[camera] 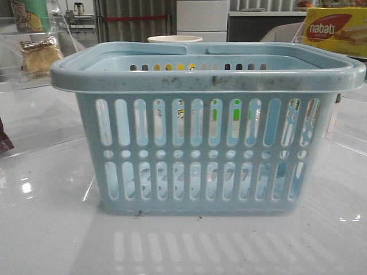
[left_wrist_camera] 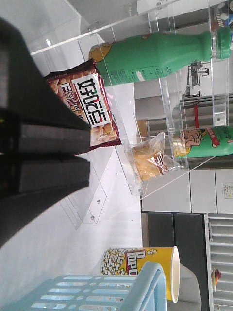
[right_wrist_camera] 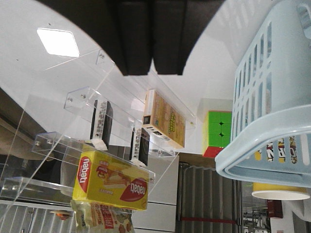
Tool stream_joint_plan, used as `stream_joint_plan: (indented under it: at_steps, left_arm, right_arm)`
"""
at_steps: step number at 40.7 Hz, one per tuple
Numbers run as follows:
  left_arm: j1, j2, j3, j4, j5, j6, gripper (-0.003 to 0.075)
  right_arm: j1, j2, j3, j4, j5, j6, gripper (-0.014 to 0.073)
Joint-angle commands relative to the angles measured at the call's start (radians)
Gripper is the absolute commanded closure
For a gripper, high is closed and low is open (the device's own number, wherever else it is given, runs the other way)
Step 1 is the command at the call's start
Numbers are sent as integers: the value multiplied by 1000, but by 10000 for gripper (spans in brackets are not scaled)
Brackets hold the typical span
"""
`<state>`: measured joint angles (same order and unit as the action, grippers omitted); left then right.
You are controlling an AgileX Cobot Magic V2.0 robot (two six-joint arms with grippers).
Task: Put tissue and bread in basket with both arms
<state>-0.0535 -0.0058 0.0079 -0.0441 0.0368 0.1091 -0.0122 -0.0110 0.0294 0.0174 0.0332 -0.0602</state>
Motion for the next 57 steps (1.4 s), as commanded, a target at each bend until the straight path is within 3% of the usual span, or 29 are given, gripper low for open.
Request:
stream_joint_plan:
  at_steps: [1,34,42,49,57]
  left_arm:
    - [-5,-16,-1,-8,-87,-3,629]
    - [-5,-16,-1,-8,-104,-3,629]
    - [-5,-16,-9,-8,-232,-3,629]
    - [-5,-14,-133,-8,-205,-3,629]
    - [-5,33,-385,-8,-49,-3,629]
  right_arm:
    - [-3,-18,1,5,-94,1,537]
    - [-3,-18,1,5,-101,1,537]
    - [-3,-18,-5,4,-137,1,537]
    - [-3,-18,-131,4,-110,1,537]
    - [-3,43,-397,4,71,1,537]
